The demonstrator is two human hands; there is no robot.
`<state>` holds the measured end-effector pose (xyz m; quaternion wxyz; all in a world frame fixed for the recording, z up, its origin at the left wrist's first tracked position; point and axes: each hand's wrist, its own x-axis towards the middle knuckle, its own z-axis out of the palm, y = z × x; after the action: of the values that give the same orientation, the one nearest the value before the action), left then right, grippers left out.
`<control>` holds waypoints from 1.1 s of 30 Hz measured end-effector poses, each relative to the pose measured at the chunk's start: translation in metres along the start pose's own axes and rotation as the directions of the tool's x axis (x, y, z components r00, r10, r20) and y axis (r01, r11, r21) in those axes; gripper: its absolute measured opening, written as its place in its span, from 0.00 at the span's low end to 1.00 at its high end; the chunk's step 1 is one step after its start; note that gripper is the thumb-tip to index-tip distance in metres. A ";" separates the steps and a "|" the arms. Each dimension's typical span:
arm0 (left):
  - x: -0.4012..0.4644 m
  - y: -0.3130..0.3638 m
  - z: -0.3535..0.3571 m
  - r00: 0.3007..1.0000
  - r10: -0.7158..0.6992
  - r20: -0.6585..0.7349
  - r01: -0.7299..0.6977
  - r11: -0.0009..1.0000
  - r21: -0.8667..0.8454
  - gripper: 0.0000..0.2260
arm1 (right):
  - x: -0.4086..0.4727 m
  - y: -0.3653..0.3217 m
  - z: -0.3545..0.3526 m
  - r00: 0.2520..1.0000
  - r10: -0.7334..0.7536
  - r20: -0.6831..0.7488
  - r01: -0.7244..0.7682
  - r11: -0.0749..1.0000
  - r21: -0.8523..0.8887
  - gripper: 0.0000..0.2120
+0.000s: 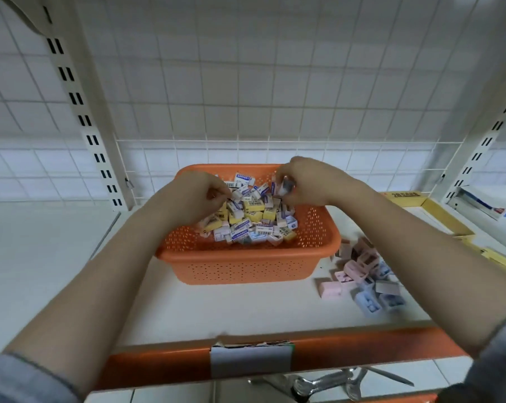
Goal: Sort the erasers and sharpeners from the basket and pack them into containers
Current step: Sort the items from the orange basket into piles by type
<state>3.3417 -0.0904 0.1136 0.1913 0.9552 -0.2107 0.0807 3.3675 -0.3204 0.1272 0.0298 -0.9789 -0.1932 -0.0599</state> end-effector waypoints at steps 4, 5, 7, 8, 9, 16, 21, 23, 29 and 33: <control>0.033 -0.017 0.005 0.986 0.078 0.145 -0.109 0.969 0.220 0.12 | -0.039 -0.012 0.000 0.949 0.164 -0.268 -0.032 0.899 0.437 0.13; 0.041 -0.021 0.008 0.980 0.096 0.174 -0.139 0.957 0.255 0.13 | -0.049 -0.017 0.002 0.926 0.219 -0.308 -0.025 0.849 0.527 0.12; 0.053 -0.025 0.013 0.973 0.112 0.203 -0.171 0.938 0.301 0.17 | -0.067 -0.027 0.009 0.872 0.334 -0.357 -0.005 0.737 0.676 0.11; 0.059 -0.026 0.014 0.972 0.107 0.208 -0.170 0.933 0.317 0.18 | -0.074 -0.032 0.013 0.843 0.391 -0.369 0.007 0.679 0.734 0.10; 0.064 -0.028 0.016 0.973 0.096 0.211 -0.164 0.929 0.333 0.18 | -0.080 -0.035 0.016 0.815 0.442 -0.374 0.014 0.630 0.776 0.10; 0.080 -0.019 0.022 0.976 0.071 0.204 -0.173 0.825 0.538 0.14 | -0.097 -0.043 0.031 0.731 0.592 -0.340 0.047 0.453 0.890 0.10; 0.075 -0.011 0.010 0.985 0.129 0.113 -0.169 0.842 0.513 0.11 | -0.098 -0.044 0.028 0.736 0.586 -0.339 0.048 0.455 0.889 0.09; 0.067 -0.004 0.003 0.991 0.129 0.034 -0.132 0.913 0.387 0.11 | -0.099 -0.044 0.028 0.727 0.594 -0.344 0.051 0.453 0.890 0.10; 0.027 0.033 -0.011 0.983 0.120 -0.136 -0.124 0.992 -0.019 0.07 | -0.114 -0.037 0.027 0.663 0.668 -0.338 0.068 0.396 0.916 0.16; 0.002 0.062 -0.001 0.965 0.141 -0.219 -0.186 0.962 -0.200 0.10 | -0.137 -0.021 0.032 0.601 0.725 -0.337 0.068 0.374 0.925 0.17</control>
<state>3.3166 -0.1425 0.1349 0.3083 0.8943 -0.2764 0.1697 3.2369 -0.3498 0.0786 0.6118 -0.7226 0.0585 -0.3164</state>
